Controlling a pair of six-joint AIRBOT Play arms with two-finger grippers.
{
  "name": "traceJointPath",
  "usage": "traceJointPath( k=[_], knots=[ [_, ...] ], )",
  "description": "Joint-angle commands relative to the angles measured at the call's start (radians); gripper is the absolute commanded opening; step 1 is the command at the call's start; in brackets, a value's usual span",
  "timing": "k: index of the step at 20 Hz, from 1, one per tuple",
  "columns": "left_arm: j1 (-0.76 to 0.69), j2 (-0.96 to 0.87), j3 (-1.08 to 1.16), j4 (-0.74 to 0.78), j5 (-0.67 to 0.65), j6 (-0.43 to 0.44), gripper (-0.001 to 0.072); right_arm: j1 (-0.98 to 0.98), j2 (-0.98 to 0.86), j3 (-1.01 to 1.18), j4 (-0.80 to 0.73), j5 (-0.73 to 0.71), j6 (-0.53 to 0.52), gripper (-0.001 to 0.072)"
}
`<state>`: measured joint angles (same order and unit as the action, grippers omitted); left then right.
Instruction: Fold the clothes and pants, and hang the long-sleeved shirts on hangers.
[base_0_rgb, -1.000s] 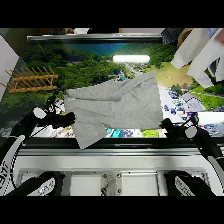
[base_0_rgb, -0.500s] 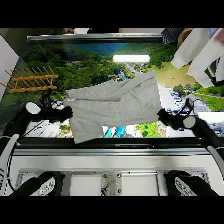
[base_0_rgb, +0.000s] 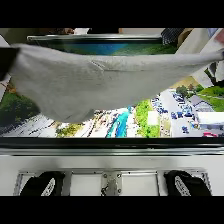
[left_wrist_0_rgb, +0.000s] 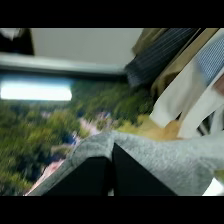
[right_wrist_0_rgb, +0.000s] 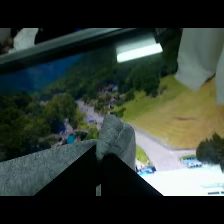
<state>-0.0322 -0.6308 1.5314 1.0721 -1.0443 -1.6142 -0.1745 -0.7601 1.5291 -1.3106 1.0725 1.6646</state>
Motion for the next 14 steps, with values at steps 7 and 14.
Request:
traceJointPath(
  k=[7, 14],
  knots=[
    [0.004, 0.004, 0.184, 0.01, -0.056, -0.06, 0.0015, -0.004, 0.095, 0.129, -0.006, 0.166, 0.046, 0.0018],
    [0.106, -0.552, 0.184, 0.006, -0.285, -0.038, 0.0015, 0.044, -0.376, 0.127, -0.028, 0.293, 0.006, 0.0017]
  ],
)
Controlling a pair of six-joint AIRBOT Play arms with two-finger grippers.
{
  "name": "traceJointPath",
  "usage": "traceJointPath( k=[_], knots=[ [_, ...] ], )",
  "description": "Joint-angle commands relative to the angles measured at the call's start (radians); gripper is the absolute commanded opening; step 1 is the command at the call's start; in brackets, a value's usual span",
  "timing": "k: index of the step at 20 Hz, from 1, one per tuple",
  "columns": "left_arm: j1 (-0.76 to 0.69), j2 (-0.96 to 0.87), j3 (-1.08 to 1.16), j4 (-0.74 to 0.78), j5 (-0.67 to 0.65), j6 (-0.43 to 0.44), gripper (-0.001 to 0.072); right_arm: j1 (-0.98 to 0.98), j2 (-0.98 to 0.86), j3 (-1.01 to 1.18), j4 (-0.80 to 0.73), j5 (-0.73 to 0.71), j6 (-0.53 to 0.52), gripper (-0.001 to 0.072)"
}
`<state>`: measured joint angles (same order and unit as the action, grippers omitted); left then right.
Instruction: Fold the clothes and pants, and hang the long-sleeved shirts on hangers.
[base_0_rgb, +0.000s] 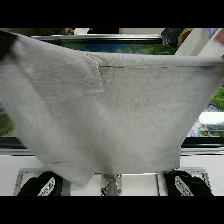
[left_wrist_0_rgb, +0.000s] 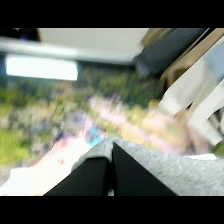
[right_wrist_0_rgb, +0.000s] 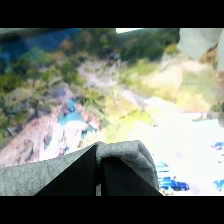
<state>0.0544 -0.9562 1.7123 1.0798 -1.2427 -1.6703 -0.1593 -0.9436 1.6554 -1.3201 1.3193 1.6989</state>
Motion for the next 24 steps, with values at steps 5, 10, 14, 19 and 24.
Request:
traceJointPath(
  k=[5, 10, 14, 19, 24],
  knots=[
    [-0.033, -0.706, 0.003, -0.012, -0.01, 0.076, 0.0016, 0.069, -0.616, 0.005, -0.02, -0.082, -0.046, 0.0018],
    [-0.014, -0.914, 0.004, -0.171, 0.186, 0.092, 0.0015, 0.069, -0.78, 0.008, 0.003, -0.265, -0.046, 0.0018],
    [0.034, -0.919, 0.005, -0.24, 0.241, 0.139, 0.0015, 0.066, -0.776, 0.008, -0.029, -0.318, -0.046, 0.0017],
    [0.075, -0.835, -0.066, -0.234, 0.147, 0.271, 0.0015, 0.078, -0.701, -0.097, -0.069, -0.326, -0.047, 0.0017],
    [0.068, -0.729, -0.301, -0.145, 0.2, 0.276, 0.0016, 0.107, -0.581, -0.354, -0.087, -0.38, -0.046, 0.0017]
  ],
)
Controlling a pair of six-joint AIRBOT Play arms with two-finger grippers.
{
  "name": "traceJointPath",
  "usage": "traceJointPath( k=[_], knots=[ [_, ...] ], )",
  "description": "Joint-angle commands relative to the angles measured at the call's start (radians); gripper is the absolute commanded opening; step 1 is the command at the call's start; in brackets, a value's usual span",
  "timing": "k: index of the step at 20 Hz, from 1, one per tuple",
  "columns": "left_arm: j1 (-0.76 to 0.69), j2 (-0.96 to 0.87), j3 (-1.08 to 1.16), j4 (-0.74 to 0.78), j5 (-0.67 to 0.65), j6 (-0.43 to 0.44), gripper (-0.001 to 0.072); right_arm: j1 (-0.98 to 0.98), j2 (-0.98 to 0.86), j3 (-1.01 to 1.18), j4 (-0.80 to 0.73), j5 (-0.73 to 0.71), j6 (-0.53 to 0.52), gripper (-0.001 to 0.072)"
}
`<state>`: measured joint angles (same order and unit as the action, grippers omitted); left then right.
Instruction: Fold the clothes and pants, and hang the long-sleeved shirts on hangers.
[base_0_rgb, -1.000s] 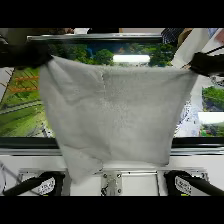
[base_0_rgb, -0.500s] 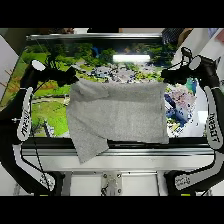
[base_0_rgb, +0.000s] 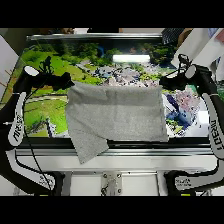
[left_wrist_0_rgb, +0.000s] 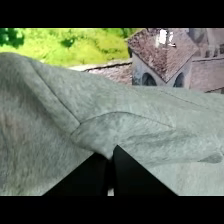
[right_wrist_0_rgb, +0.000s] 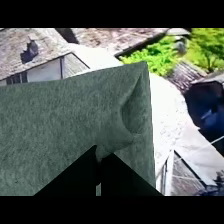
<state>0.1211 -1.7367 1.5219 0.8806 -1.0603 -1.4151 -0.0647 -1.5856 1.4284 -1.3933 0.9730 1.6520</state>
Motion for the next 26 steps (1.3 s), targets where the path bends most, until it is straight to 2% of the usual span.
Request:
traceJointPath(
  k=[1, 6, 10, 11, 12, 13, 14, 17, 19, 22, 26],
  knots=[
    [0.002, 0.071, -0.156, 0.072, 0.019, 0.022, 0.0015, 0.018, 0.087, -0.181, -0.014, -0.037, 0.001, 0.0017],
    [0.002, 0.12, -0.324, 0.092, 0.063, 0.021, 0.0016, 0.027, 0.156, -0.381, -0.017, -0.057, 0.005, 0.0018],
    [0.001, 0.12, -0.369, 0.085, 0.054, 0.021, 0.0016, 0.028, 0.157, -0.415, 0.018, -0.057, 0.004, 0.0025],
    [0.002, 0.122, -0.365, 0.086, 0.043, 0.021, 0.0063, 0.028, 0.16, -0.415, 0.032, -0.057, 0.004, 0.0062],
    [0.003, 0.126, -0.35, 0.088, 0.032, 0.021, 0.0349, 0.026, 0.169, -0.415, 0.043, -0.056, 0.004, 0.0249],
    [0.003, 0.132, -0.321, 0.088, 0.01, 0.02, 0.056, 0.023, 0.187, -0.411, 0.053, -0.055, 0.004, 0.0489],
    [0.004, 0.145, -0.288, 0.089, -0.014, 0.02, 0.0554, 0.021, 0.218, -0.399, 0.05, -0.04, 0.004, 0.0574],
    [0.003, 0.256, -0.224, 0.098, -0.048, 0.013, 0.0554, -0.016, 0.375, -0.388, 0.013, 0.085, 0.001, 0.0574],
    [-0.009, 0.371, -0.285, 0.128, -0.042, -0.016, 0.0554, -0.056, 0.507, -0.454, -0.044, 0.206, 0.04, 0.0574],
    [-0.068, 0.52, -0.465, 0.238, -0.026, -0.085, 0.0555, -0.139, 0.7, -0.668, -0.076, 0.255, 0.215, 0.0574],
    [-0.162, 0.637, -0.687, 0.253, 0.027, -0.085, 0.0554, -0.209, 0.901, -0.986, -0.026, 0.221, 0.468, 0.0574]
  ],
)
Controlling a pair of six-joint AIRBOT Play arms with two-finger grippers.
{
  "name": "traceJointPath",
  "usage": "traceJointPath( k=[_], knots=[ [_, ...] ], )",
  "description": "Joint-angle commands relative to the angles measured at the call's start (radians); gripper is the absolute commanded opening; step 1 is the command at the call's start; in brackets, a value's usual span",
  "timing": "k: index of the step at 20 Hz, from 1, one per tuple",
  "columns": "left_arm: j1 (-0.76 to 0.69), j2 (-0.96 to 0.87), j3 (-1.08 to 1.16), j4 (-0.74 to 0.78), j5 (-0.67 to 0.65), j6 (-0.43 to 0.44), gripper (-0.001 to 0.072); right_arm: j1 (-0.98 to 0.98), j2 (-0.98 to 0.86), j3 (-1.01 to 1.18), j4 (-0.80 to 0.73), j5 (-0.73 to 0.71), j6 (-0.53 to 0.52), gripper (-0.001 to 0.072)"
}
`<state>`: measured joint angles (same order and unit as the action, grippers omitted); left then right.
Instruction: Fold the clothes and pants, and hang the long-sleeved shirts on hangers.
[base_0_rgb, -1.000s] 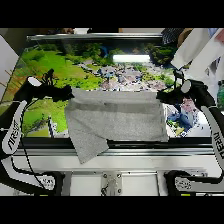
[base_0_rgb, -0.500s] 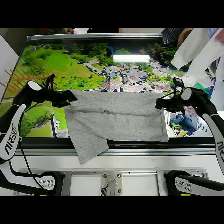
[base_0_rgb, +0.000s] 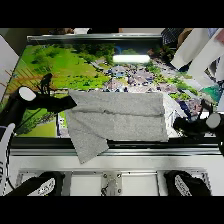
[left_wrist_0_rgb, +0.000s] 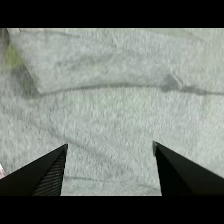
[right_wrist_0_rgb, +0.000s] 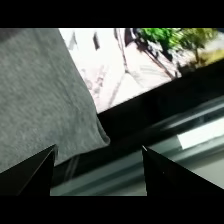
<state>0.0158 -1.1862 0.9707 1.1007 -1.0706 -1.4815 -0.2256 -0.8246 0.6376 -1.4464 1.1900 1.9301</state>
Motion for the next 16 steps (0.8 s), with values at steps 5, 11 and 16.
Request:
traceJointPath(
  k=[5, 11, 16],
  knots=[
    [-0.1, 0.142, -0.267, 0.03, 0.073, -0.02, 0.0555, -0.047, 0.218, -0.407, 0.261, -0.184, 0.245, 0.0573],
    [-0.099, 0.154, -0.307, 0.03, 0.069, -0.023, 0.0554, -0.045, 0.163, -0.444, 0.289, -0.408, 0.216, 0.0571],
    [-0.099, 0.153, -0.307, 0.031, 0.08, -0.037, 0.0554, -0.037, 0.065, -0.444, 0.369, -0.493, 0.113, 0.0568]
  ],
)
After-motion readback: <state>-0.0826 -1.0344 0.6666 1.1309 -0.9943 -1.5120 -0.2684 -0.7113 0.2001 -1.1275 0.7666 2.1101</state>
